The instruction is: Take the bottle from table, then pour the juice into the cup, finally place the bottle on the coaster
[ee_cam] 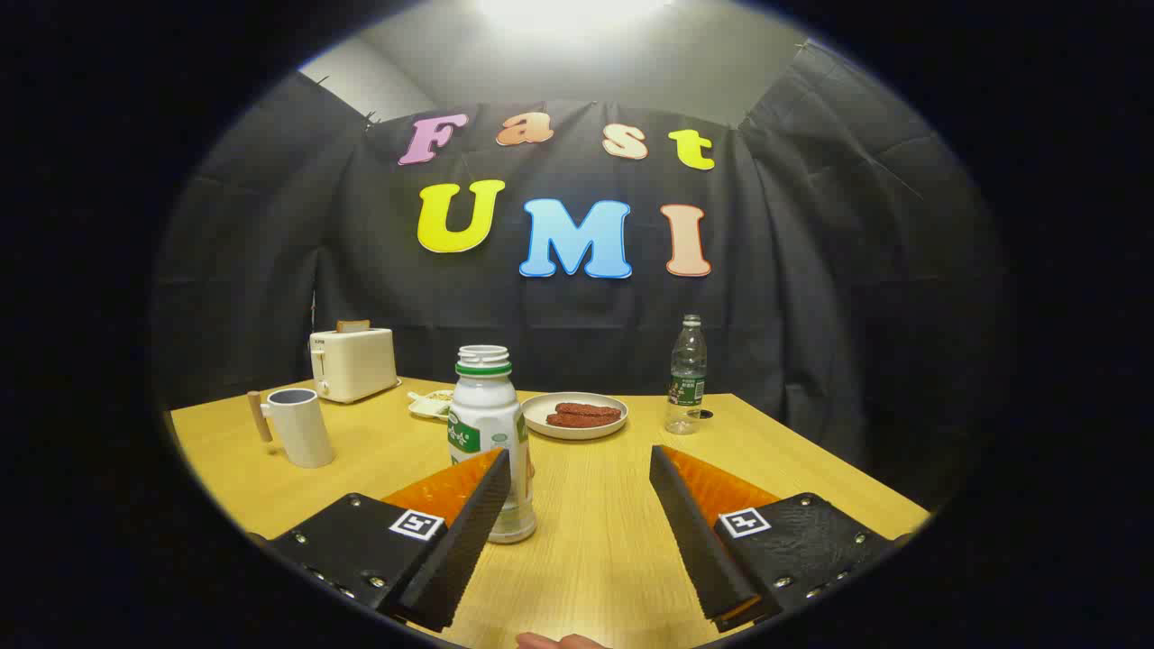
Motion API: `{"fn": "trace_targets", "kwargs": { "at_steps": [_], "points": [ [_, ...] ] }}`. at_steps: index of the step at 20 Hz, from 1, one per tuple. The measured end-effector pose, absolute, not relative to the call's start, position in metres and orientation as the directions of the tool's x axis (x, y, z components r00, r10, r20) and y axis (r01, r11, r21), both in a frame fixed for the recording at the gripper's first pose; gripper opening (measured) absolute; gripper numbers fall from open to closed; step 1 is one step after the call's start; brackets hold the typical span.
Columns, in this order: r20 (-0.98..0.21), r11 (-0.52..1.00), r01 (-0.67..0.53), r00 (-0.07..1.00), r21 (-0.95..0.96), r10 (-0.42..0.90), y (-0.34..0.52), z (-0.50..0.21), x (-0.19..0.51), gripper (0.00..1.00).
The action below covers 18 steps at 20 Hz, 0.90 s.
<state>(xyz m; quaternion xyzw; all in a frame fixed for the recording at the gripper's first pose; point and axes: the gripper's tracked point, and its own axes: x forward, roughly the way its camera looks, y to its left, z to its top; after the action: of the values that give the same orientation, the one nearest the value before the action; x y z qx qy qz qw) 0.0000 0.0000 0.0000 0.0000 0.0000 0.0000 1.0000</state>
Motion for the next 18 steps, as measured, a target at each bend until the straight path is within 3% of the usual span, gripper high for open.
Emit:
{"fn": "trace_targets", "kwargs": {
  "at_steps": [7, 12, 18],
  "points": [
    [0.089, 0.99, 0.135, 0.986, 0.034, -0.138, -0.115, 0.031, 0.034, 0.95],
    [0.089, 0.985, 0.173, 0.981, 0.016, -0.173, -0.178, 0.009, 0.07, 0.96],
    [0.036, 0.984, 0.15, 0.987, 0.091, -0.154, -0.157, 0.013, 0.061, 0.95]
  ]
}}
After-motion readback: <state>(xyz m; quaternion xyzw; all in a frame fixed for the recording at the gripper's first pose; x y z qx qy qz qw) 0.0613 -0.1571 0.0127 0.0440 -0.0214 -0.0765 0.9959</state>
